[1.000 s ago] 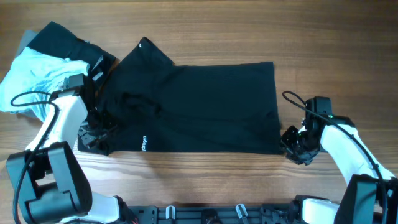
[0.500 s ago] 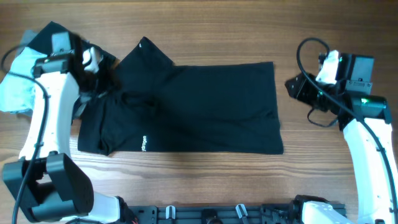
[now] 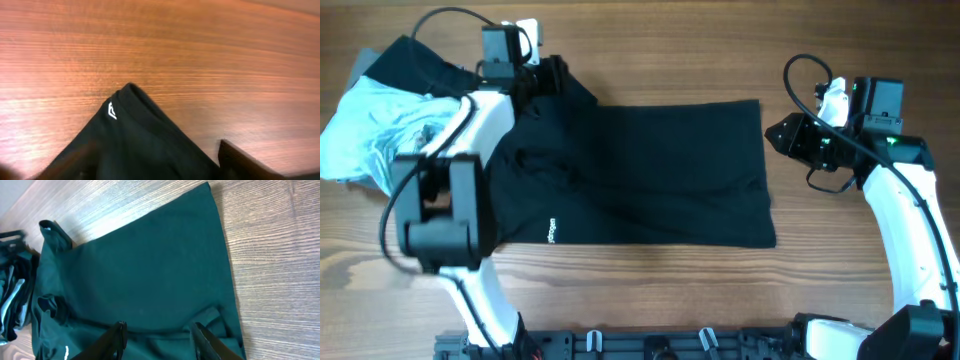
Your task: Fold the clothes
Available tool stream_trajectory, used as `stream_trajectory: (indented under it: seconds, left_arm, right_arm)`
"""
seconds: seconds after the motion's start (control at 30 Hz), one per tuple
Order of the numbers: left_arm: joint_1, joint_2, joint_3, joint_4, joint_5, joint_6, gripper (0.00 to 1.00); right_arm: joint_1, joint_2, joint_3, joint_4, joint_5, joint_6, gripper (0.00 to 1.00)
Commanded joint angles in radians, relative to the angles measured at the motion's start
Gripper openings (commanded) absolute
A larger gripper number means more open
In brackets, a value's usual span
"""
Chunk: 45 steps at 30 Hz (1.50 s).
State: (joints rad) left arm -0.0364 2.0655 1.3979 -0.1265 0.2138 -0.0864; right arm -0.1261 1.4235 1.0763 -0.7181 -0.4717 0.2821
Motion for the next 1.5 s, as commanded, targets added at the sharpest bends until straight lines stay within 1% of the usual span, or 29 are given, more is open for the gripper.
stream_trajectory:
  seconds: [0.0,0.13,0.17,0.2,0.23,0.3,0.37,0.4,0.43,0.53,0.7,0.83,0.97,1.07,1.13,1.27,1.3,1.33,1.43,1.47]
  left_arm:
    - [0.004,0.096,0.002,0.107,-0.013,0.013,0.86]
    - [0.004,0.149,0.002,0.178,-0.014,0.024,0.85]
    - [0.004,0.158,0.001,0.182,-0.015,0.024,0.82]
    - [0.004,0.17,0.001,0.188,-0.023,0.024,0.78]
    - [0.004,0.178,0.001,0.193,-0.027,0.024,0.71]
    - [0.004,0.189,0.001,0.195,-0.029,0.023,0.43]
    - [0.004,0.183,0.002,0.174,-0.029,0.008,0.18]
    - [0.004,0.174,0.002,0.167,-0.029,-0.008,0.08]
    - [0.004,0.161,0.002,0.158,-0.029,-0.018,0.04]
    - [0.005,0.097,0.002,0.105,-0.029,-0.038,0.04]
    - [0.005,-0.087,0.002,-0.074,-0.085,-0.052,0.04]
    - [0.005,-0.167,0.002,-0.166,-0.085,-0.052,0.04]
    - [0.001,-0.2,0.002,-0.245,-0.085,-0.053,0.04]
    - [-0.006,-0.2,0.001,-0.291,-0.085,-0.052,0.04]
    - [-0.008,-0.2,0.001,-0.314,-0.085,-0.052,0.04]
    - [-0.007,-0.201,0.001,-0.373,-0.085,-0.052,0.04]
    - [-0.007,-0.201,0.001,-0.388,-0.085,-0.052,0.04]
    - [-0.007,-0.201,0.001,-0.402,-0.085,-0.052,0.04]
    - [-0.008,-0.201,0.001,-0.441,-0.085,-0.052,0.04]
    - [-0.007,-0.201,0.001,-0.449,-0.085,-0.052,0.04]
  right_arm:
    - [-0.002,0.008,0.012,0.003,-0.023,-0.02,0.45]
    - [-0.002,0.008,0.012,0.005,-0.022,-0.021,0.46]
    - [-0.002,0.009,0.012,0.011,-0.018,-0.02,0.46]
    - [-0.002,0.011,0.012,0.021,-0.011,-0.021,0.47]
    - [-0.002,0.014,0.012,0.032,0.002,-0.021,0.46]
    - [-0.002,0.028,0.011,0.06,0.03,-0.021,0.47]
    - [-0.002,0.058,0.011,0.091,0.056,-0.021,0.5]
    - [-0.002,0.082,0.011,0.111,0.061,-0.021,0.5]
    - [-0.002,0.102,0.011,0.131,0.061,-0.021,0.5]
    - [-0.002,0.191,0.011,0.223,0.06,-0.021,0.49]
    - [-0.002,0.361,0.011,0.401,0.062,-0.048,0.47]
    - [-0.002,0.447,0.011,0.511,0.067,-0.047,0.47]
    - [0.026,0.517,0.011,0.61,0.076,-0.047,0.52]
    - [0.064,0.554,0.011,0.652,0.158,-0.046,0.54]
    - [0.088,0.583,0.011,0.686,0.201,-0.047,0.6]
    - [0.118,0.644,0.011,0.769,0.256,-0.046,0.68]
    - [0.119,0.653,0.011,0.783,0.256,-0.046,0.68]
    - [0.118,0.661,0.011,0.793,0.257,-0.047,0.68]
    - [0.118,0.665,0.011,0.805,0.269,-0.047,0.47]
    - [0.118,0.665,0.011,0.805,0.269,-0.047,0.36]
